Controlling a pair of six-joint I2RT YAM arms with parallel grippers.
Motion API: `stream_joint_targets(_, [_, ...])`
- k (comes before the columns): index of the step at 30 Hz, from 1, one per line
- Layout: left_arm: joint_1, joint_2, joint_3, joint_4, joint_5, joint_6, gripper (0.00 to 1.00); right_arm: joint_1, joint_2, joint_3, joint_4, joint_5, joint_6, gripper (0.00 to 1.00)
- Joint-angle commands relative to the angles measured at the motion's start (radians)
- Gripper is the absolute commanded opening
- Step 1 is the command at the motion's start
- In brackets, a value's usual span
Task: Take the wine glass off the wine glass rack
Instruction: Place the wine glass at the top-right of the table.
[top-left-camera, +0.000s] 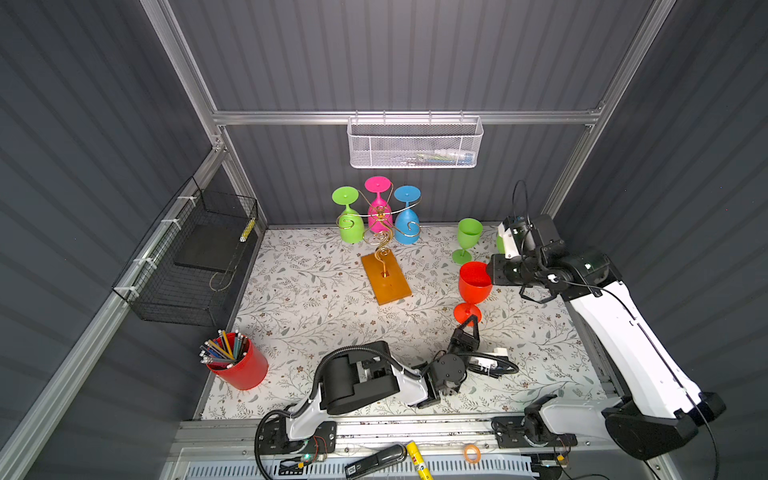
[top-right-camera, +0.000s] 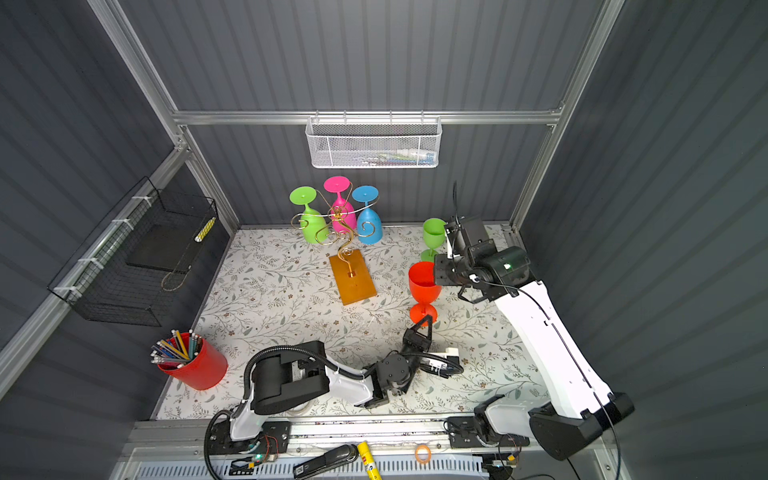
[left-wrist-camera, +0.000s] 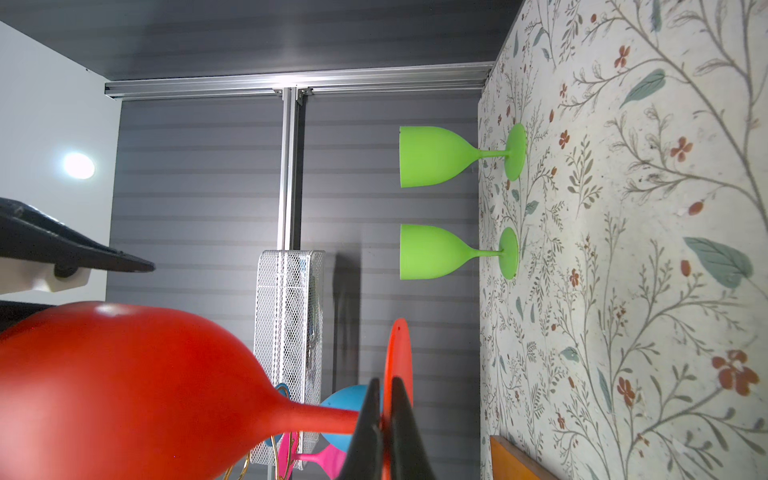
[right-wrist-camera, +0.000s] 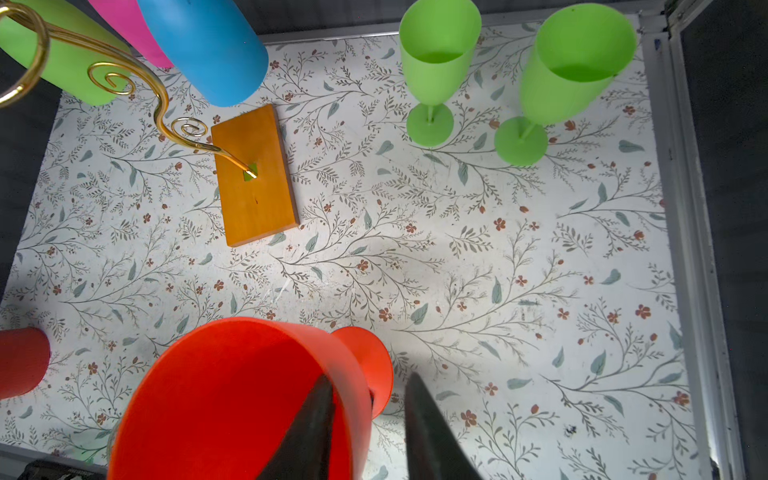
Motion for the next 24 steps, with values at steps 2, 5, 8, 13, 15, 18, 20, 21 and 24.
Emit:
stream_joint_targets(2, [0.016,0.02,-0.005,0.088,-0.031,0.01,0.0,0.02,0.028,0.031,-0.052,0.046,-0.017,0.2])
stream_joint_targets(5, [0.022,0.019,0.0,0.091,-0.034,0.01,0.0,0.025,0.041,0.038,-0.053,0.041,-0.023,0.11])
stream_joint_targets(8, [0.028,0.025,0.006,0.093,-0.04,0.008,0.0,0.029,0.05,0.05,-0.055,0.039,-0.025,0.0])
stream_joint_targets(13, [0.035,0.029,0.019,0.125,-0.055,0.011,0.0,0.031,0.05,0.066,-0.052,0.045,-0.028,0.0])
stream_joint_targets(15, [0.037,0.031,0.018,0.139,-0.053,0.017,0.08,0.03,0.053,0.071,-0.051,0.045,-0.029,0.0])
stream_joint_targets(18, [0.039,0.031,0.018,0.153,-0.054,0.023,0.24,0.031,0.053,0.071,-0.042,0.045,-0.025,0.0])
stream_joint_targets(20, [0.039,0.028,0.017,0.161,-0.058,0.025,0.34,0.031,0.051,0.071,-0.033,0.045,-0.022,0.0])
stream_joint_targets(21, [0.038,0.025,0.013,0.161,-0.06,0.025,0.39,0.031,0.05,0.073,-0.029,0.045,-0.021,0.0])
stream_joint_targets(24, [0.039,0.019,0.012,0.154,-0.069,0.028,0.59,0.031,0.045,0.083,-0.011,0.042,-0.019,0.0])
